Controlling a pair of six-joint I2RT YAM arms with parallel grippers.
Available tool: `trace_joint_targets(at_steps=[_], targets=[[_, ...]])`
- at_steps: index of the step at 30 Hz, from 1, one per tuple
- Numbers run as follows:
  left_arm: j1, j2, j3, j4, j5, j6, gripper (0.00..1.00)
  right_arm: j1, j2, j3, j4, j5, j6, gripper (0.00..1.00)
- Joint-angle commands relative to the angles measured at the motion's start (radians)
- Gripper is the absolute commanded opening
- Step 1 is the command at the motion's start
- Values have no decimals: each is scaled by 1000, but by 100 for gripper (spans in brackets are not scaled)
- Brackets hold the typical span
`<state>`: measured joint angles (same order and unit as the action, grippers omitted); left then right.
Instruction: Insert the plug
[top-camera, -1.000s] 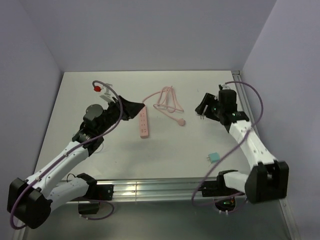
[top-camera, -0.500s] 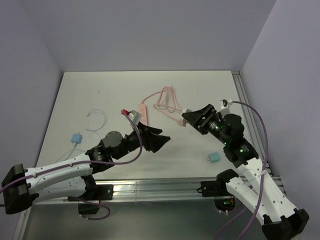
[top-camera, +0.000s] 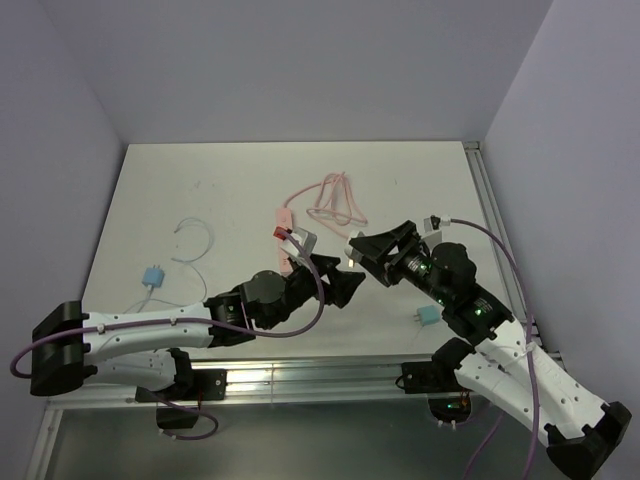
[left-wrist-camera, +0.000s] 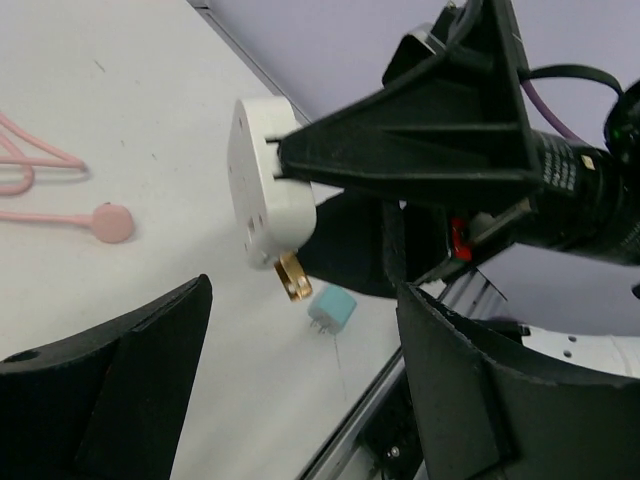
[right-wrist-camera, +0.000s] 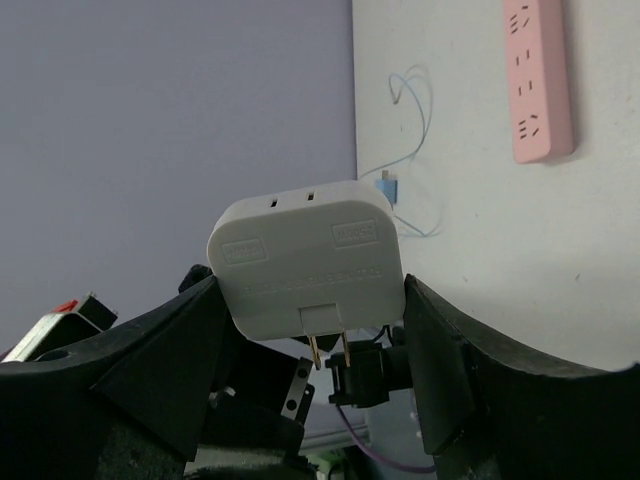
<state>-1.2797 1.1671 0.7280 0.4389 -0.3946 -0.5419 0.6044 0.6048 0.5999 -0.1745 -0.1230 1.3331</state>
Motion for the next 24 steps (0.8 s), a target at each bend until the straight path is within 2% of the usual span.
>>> trace_joint_targets(at_steps=[1,8,16,20,24], targets=[[-3,29,70,-29,-92,19,80,44,-5,8,50,65,57,0],[-3,40,74,-51,-173,10,75,113,15,15,84,92,78,0],[6,9,56,-46,-211,11,60,158,15,17,93,112,87,0],[14,-3,42,-32,-202,2,47,166,21,15,102,99,86,0],[23,-14,33,-29,-173,0,25,178,30,11,119,89,72,0]])
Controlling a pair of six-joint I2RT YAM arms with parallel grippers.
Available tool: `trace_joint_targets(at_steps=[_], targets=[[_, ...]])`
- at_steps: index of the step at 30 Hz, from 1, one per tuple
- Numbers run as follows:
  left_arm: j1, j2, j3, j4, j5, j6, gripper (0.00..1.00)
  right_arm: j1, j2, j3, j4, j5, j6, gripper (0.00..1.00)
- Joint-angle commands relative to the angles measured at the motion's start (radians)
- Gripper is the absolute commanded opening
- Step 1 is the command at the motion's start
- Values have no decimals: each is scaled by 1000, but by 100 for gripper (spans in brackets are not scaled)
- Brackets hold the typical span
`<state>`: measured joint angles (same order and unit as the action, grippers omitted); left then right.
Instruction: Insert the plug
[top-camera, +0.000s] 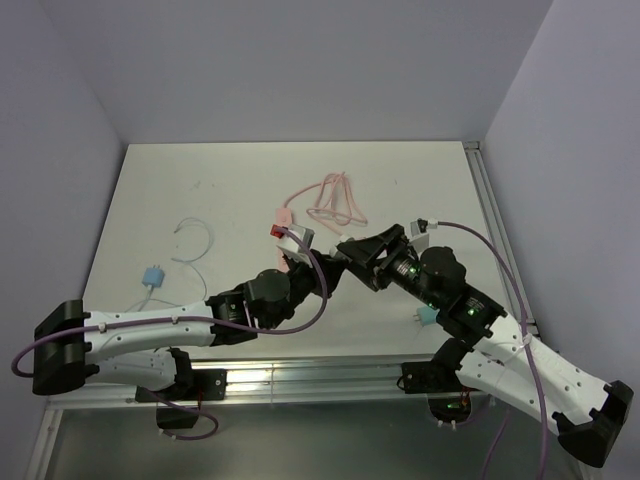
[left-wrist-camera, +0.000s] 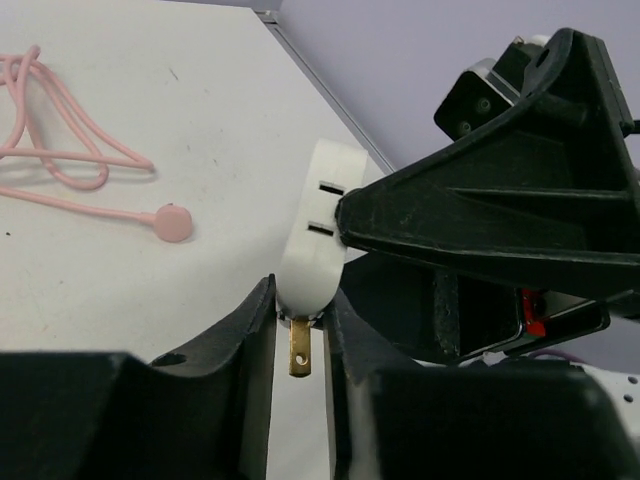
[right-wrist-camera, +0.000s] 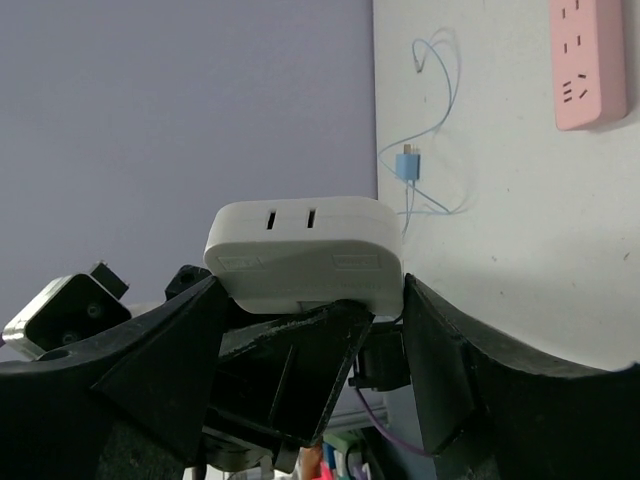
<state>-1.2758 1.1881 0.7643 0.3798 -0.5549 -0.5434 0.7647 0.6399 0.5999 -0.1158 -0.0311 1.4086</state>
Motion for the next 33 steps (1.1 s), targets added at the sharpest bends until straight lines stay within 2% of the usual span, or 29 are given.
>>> trace_joint_targets(at_steps=[1,2,3,4,6,8,9,10,11,13,15,18,19,21,22,25,27,30,33], targets=[[21,-36,-2,30,-2,2,21,21,-3,8,67,-9,-7,0],[27,-39,-6,34,22,8,17,21,-2,5,74,-19,-11,0],[29,-44,-8,34,33,11,6,21,0,3,80,-27,-23,0],[32,-48,-10,34,42,13,0,21,1,5,80,-32,-36,0],[38,-64,-25,42,81,19,1,21,4,18,70,-43,-83,2],[47,-88,-37,42,117,16,0,21,1,24,74,-55,-123,25],[61,-97,-43,28,157,7,0,21,-5,23,111,-91,-182,42],[72,-120,-46,21,189,-4,0,21,-8,23,111,-111,-209,74],[97,-133,-54,15,220,-29,0,21,-19,34,111,-116,-229,84],[128,-163,-59,-19,318,-49,0,19,-28,53,87,-109,-308,94],[177,-186,-39,-103,370,-92,0,19,-45,93,19,-90,-406,96],[268,-214,-16,-166,545,-133,0,18,-45,150,-56,-119,-570,98],[292,-220,-11,-208,629,-144,0,18,-39,170,-82,-144,-614,96],[349,-245,-3,-234,703,-170,0,18,-22,222,-160,-148,-713,91],[363,-251,-5,-251,746,-188,0,18,-20,233,-177,-136,-735,85],[421,-260,0,-315,884,-243,0,18,-5,274,-241,-138,-796,77],[470,-269,-19,-288,966,-272,0,18,20,282,-255,-180,-844,76],[533,-260,-46,-219,1117,-346,0,18,73,304,-254,-272,-915,68],[573,-243,-48,-190,1231,-383,0,19,116,313,-236,-349,-964,68]])
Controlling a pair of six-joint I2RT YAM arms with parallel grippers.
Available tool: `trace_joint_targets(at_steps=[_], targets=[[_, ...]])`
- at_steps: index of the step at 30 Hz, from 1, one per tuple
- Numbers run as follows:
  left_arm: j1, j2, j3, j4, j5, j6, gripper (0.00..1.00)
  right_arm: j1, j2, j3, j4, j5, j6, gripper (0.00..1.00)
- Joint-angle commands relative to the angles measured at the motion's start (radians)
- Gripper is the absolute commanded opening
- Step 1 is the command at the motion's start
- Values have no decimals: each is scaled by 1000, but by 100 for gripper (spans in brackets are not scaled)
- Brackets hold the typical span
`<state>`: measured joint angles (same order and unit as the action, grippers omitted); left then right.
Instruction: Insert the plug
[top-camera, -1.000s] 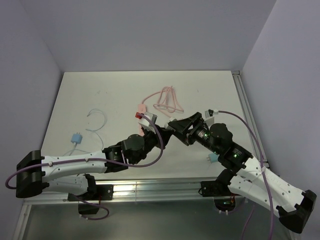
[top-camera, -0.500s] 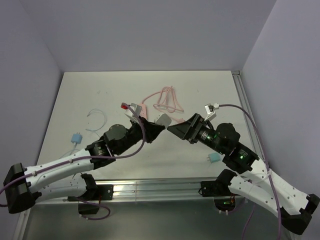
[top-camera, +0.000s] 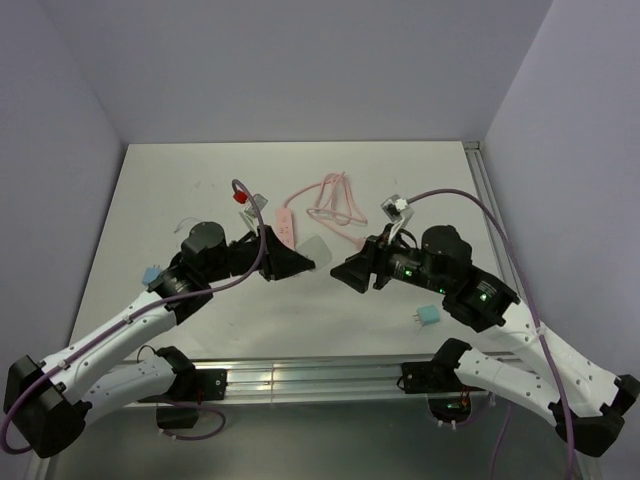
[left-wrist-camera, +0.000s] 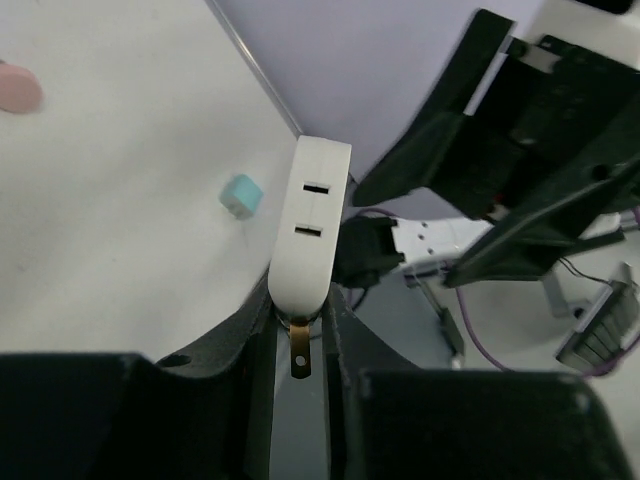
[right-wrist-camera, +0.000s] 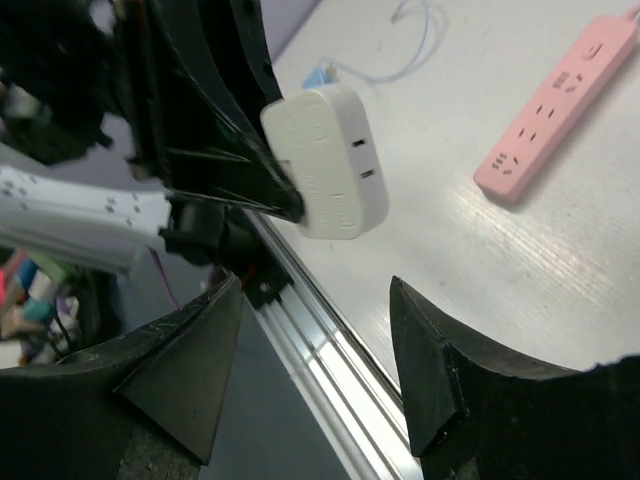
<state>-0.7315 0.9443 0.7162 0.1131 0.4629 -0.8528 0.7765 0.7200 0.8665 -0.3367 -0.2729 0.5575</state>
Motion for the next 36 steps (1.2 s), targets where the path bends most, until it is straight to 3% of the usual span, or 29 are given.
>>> trace_joint_targets(at_steps=[1,9,17,19,23,24,26,29,36], targets=[[35,1,-1,91,233,-84,0,6,45,52,-12,-118,-123,68],[52,5,-50,174,330,-118,0,6,93,63,38,-213,-214,66],[52,4,-155,381,393,-216,0,6,137,63,106,-348,-217,61],[52,5,-169,416,405,-233,0,6,151,58,136,-374,-208,56],[52,-5,-187,470,415,-247,0,3,162,43,195,-466,-171,24],[52,-12,-196,479,413,-252,0,0,159,28,214,-482,-163,22],[52,-27,-204,502,415,-255,0,-6,156,11,251,-505,-140,22],[52,-47,-208,504,411,-253,0,-6,157,-3,252,-508,-137,37],[52,-65,-213,519,416,-267,0,-10,173,-41,332,-542,-87,37]])
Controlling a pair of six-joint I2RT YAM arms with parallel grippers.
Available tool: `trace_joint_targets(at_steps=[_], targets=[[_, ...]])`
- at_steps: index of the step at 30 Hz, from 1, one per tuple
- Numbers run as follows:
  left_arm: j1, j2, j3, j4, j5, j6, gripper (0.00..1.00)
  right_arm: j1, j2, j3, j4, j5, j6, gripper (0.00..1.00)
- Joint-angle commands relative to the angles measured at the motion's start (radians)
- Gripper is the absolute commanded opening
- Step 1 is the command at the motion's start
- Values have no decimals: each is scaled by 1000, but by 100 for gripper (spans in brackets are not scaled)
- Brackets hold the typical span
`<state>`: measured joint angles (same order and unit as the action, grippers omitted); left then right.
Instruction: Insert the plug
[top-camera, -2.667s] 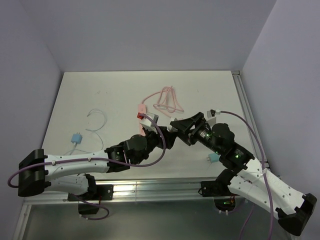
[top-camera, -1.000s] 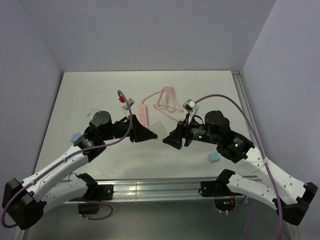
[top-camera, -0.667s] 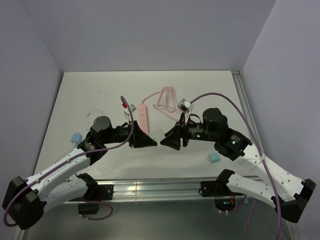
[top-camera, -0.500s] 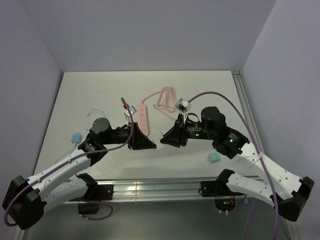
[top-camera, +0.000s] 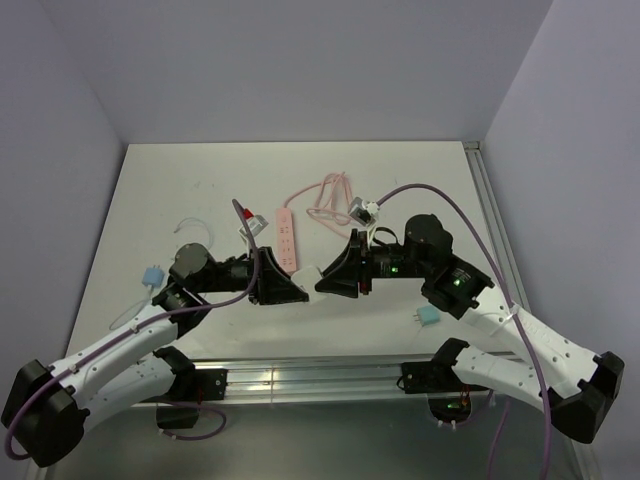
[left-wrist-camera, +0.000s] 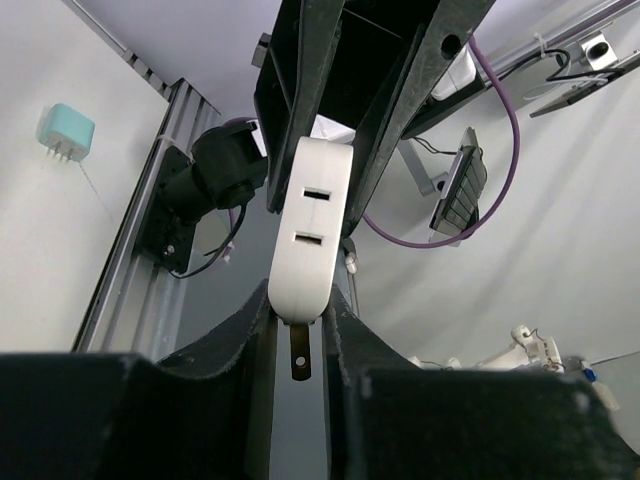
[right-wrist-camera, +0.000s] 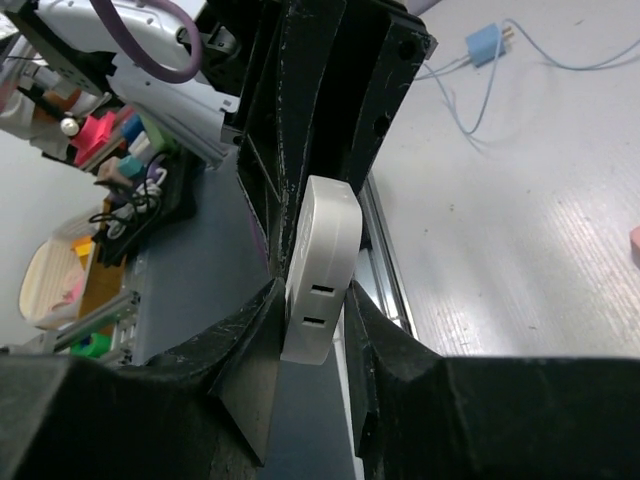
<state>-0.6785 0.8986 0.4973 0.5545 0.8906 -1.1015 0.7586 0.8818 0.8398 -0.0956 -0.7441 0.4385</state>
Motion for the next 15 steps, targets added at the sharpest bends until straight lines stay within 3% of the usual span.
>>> trace_joint_targets(at_steps=[1,4,5,6,10,12,15], targets=[[-1,-20,7,71,-12,-17,0,8,16,-13,91,-77,38,36],[-1,-24,7,70,-9,-15,1,8,29,-13,133,-89,60,26],[-1,-27,9,65,-9,-14,0,10,32,-15,149,-96,72,0],[-1,-29,14,59,-12,-8,2,10,37,-22,161,-103,86,0],[-1,-76,4,38,-58,0,56,7,34,-42,185,-84,137,0],[0,-118,6,18,-90,17,67,7,19,-59,197,-67,163,0],[0,-168,20,-54,-139,61,72,2,-3,-83,215,-58,190,0]])
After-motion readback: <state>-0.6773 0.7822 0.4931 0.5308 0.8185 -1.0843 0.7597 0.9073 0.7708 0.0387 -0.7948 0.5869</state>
